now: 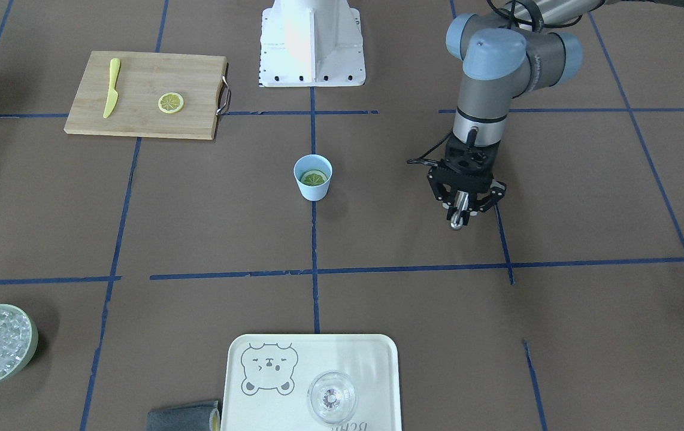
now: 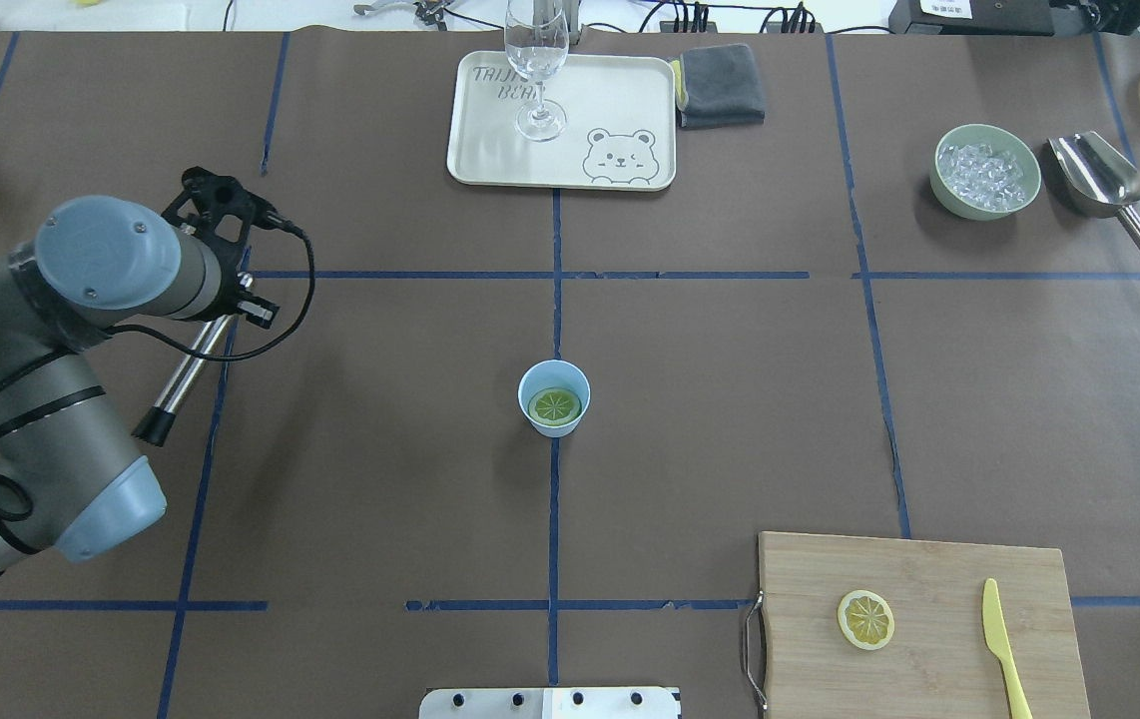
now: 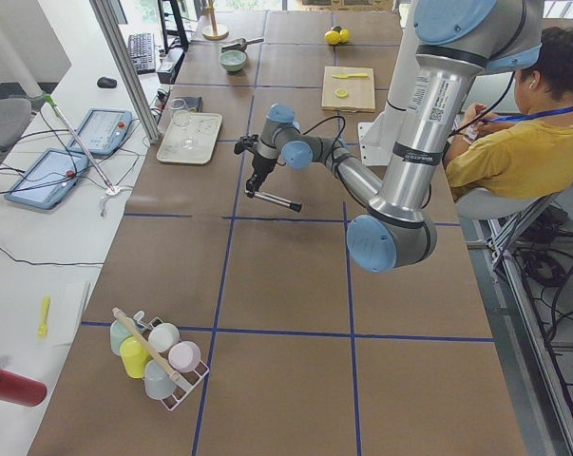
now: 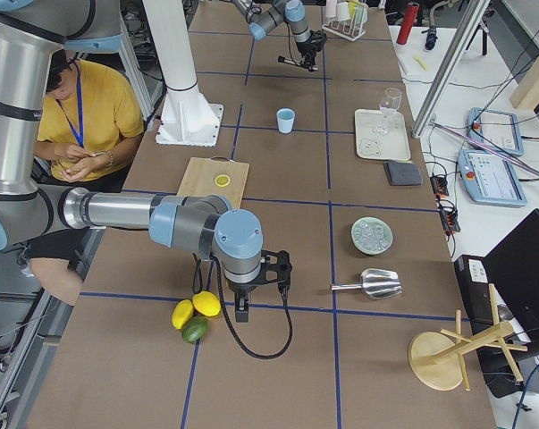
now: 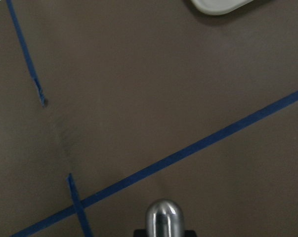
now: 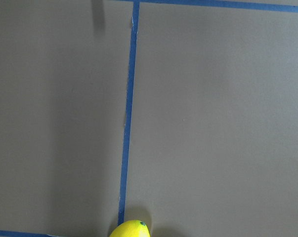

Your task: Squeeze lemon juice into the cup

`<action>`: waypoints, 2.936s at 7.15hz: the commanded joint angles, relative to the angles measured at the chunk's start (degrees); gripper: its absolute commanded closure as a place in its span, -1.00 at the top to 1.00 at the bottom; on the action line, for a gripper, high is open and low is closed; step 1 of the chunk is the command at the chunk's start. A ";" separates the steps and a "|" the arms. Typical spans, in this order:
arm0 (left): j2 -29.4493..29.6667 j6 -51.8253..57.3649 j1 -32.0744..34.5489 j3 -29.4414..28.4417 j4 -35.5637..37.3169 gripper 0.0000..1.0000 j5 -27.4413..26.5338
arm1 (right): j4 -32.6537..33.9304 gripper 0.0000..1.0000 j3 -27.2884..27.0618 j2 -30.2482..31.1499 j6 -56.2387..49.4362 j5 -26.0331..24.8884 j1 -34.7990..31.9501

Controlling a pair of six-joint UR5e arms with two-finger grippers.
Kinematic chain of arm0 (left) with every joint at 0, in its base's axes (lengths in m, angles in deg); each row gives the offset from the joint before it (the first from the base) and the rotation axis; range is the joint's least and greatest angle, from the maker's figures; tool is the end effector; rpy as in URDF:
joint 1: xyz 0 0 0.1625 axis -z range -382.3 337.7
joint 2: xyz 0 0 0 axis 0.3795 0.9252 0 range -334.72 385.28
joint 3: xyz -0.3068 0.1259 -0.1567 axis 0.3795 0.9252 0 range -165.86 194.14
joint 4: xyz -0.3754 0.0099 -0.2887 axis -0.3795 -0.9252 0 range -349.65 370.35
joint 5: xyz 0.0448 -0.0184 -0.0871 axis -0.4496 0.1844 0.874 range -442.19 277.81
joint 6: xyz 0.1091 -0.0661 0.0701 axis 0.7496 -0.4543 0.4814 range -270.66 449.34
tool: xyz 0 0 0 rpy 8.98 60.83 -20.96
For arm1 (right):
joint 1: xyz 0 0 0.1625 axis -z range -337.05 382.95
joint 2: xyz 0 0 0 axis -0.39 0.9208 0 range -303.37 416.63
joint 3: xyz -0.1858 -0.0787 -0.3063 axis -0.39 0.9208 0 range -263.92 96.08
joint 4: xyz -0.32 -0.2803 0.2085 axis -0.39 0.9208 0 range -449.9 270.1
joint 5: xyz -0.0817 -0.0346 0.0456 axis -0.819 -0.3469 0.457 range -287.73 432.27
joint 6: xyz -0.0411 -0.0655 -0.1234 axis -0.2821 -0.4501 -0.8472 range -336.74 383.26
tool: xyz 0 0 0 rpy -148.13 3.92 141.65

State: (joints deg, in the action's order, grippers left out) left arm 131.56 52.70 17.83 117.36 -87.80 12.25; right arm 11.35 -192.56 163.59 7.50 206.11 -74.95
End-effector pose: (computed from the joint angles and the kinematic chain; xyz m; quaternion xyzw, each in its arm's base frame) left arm 0.4305 -0.5225 0.3449 0.2097 0.2476 0.1214 0.9381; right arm 0.0911 -0.4197 0.6203 0.0005 -0.3799 -0.0322 0.9244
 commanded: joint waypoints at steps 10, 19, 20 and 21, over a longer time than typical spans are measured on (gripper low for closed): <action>-4.23 -12.66 1.09 -4.87 -0.19 1.00 0.04 | -4.13 1.00 2.11 0.17 0.28 -0.07 0.00; -22.20 43.60 45.78 -5.02 -0.36 1.00 40.00 | -4.13 1.00 2.46 0.18 0.28 0.28 0.00; -25.82 49.68 48.35 -5.39 0.15 1.00 39.51 | -4.22 1.00 2.46 0.09 0.28 0.28 0.00; -26.98 49.57 48.55 -6.26 2.16 1.00 39.16 | -4.22 1.00 2.38 0.17 0.11 0.28 0.00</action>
State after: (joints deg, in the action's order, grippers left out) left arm 107.38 99.24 64.53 112.29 -87.23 51.00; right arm 7.16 -190.11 163.74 7.75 206.38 -74.96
